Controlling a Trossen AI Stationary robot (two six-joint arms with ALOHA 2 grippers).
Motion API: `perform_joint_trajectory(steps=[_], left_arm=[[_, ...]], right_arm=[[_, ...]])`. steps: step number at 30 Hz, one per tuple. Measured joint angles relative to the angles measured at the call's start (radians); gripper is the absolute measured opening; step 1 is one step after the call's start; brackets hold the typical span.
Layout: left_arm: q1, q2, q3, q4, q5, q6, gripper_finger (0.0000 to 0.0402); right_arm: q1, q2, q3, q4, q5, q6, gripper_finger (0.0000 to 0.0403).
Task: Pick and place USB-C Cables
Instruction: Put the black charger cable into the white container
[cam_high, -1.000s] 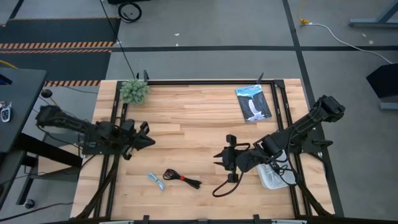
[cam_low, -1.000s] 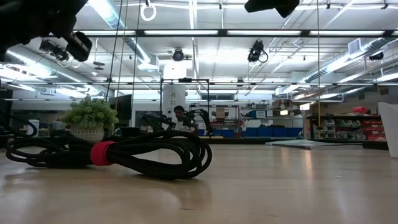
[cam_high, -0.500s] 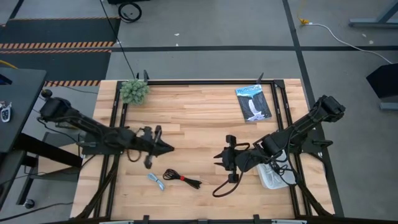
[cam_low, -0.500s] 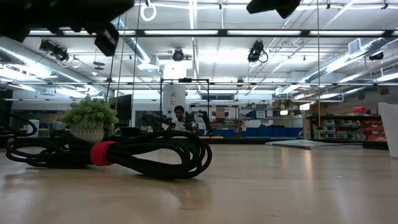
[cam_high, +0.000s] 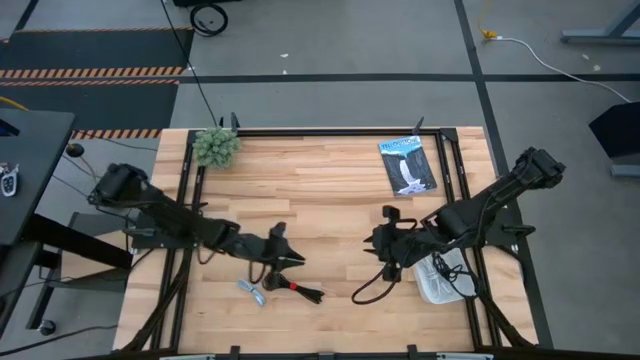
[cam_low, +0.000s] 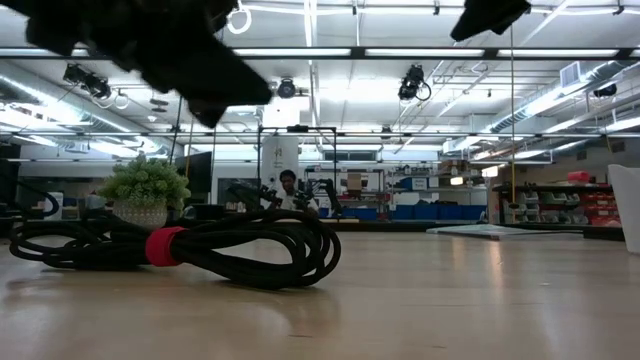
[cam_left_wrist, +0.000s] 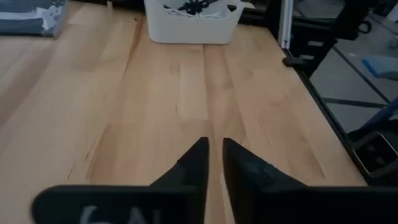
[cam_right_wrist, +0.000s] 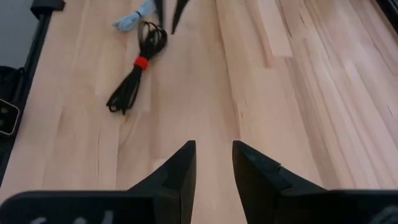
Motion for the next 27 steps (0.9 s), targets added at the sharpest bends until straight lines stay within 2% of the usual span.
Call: perform_joint_trajectory(steps=[3,7,11,17,23,27], left_arm=[[0.003,0.062,0.107,-0.084,0.013,0.013,0.0094],[-0.014,0.157,0.256,-0.194,0.089,0.051,0.0140],[-0.041,0.242,0.380,-0.388,0.115,0.056,0.0171],[-0.060,0.365,0.497,-0.507,0.090,0.045,0.0189],[-0.075,0.416,0.620,-0.722,0.065,0.045,0.0205],[-0.079,0.436,0.649,-0.822,0.067,0.046,0.0212]], right_arm=[[0.012,-0.020,0.000,-0.054,0.002,0.046,0.0111],[0.032,-0.027,0.000,-0.073,0.004,0.061,0.0111],[0.042,-0.023,0.000,-0.070,0.005,0.062,0.0111],[0.042,-0.017,0.000,-0.055,0.008,0.087,0.0111],[0.043,-0.017,0.000,-0.034,0.008,0.089,0.0111],[0.051,-0.016,0.000,-0.028,0.008,0.091,0.0111]])
